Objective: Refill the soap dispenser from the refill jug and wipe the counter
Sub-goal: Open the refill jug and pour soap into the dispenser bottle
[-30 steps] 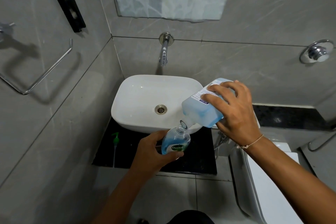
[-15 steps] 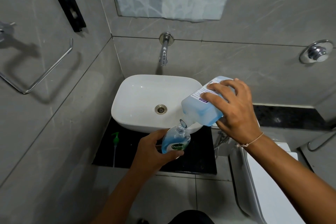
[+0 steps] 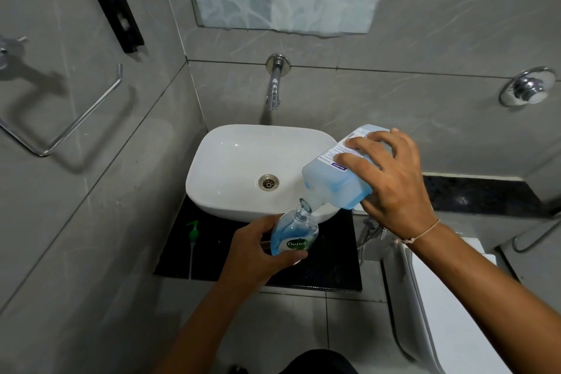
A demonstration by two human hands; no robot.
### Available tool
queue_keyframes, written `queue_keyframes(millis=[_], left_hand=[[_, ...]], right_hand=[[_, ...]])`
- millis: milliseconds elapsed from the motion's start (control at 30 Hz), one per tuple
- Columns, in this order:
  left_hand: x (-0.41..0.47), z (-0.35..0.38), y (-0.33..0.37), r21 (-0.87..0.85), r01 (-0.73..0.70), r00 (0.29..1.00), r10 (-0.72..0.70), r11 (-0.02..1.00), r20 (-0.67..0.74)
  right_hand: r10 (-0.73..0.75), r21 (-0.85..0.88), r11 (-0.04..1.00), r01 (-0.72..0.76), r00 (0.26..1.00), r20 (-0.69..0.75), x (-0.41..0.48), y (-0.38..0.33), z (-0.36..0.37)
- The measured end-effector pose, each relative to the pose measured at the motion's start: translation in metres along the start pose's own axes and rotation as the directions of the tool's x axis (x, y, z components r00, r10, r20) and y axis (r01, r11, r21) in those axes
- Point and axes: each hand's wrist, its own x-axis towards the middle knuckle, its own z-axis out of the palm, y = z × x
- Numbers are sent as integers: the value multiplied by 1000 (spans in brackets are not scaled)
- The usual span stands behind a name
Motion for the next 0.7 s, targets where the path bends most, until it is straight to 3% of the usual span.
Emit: queue_keyframes(millis=[700], left_hand=[[3,-2,0,-19,-21,1000,21,1000,-8]], right_hand=[[-4,-30,1000,5,1000,24,5,-1,-3]])
